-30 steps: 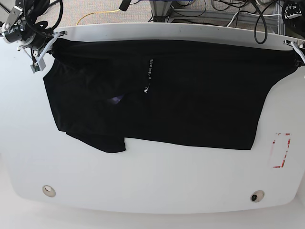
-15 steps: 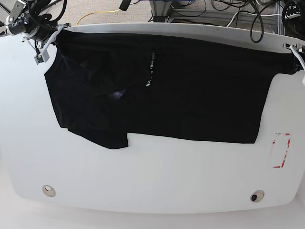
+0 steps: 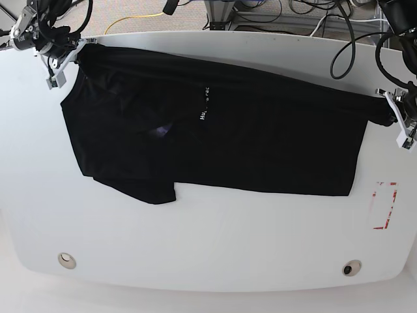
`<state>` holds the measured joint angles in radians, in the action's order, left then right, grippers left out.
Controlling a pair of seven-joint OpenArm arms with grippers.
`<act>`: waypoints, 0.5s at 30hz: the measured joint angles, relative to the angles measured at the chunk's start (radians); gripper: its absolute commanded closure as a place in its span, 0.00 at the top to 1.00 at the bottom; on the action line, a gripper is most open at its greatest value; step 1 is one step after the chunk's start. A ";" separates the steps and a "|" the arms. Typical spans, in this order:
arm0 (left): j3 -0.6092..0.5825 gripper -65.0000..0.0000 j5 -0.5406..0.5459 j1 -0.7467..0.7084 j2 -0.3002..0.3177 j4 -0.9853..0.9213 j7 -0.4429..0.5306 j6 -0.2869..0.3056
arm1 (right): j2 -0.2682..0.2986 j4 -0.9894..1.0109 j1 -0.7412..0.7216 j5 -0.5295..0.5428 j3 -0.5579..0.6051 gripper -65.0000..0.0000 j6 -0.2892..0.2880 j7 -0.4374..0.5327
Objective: Fold the T-shirt properly
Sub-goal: 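Lay the shirt flat with both grippers, pulling its edge taut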
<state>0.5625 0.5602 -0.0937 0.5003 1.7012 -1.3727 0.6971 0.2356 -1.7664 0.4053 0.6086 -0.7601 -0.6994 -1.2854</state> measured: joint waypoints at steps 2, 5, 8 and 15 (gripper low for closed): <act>-0.016 0.03 -0.021 0.023 0.000 -0.038 0.001 0.000 | 0.000 0.014 -0.004 0.003 0.000 0.00 0.000 0.005; -0.027 0.12 -0.035 0.051 0.000 -0.084 0.003 0.000 | 0.000 0.042 -0.008 0.007 0.000 0.00 0.000 0.011; -0.052 0.24 -0.060 0.087 0.002 -0.130 0.000 0.000 | 0.000 0.058 -0.020 0.002 0.000 0.00 0.000 0.029; -0.074 0.54 -0.068 0.150 0.003 -0.215 0.004 0.000 | 0.003 0.086 -0.052 -0.040 -0.002 0.03 -0.001 0.063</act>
<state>0.4889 0.4919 0.0563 0.5030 1.4864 -1.3685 0.6971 0.2390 -1.6806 0.3534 0.5690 -0.7620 -0.7002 -1.2224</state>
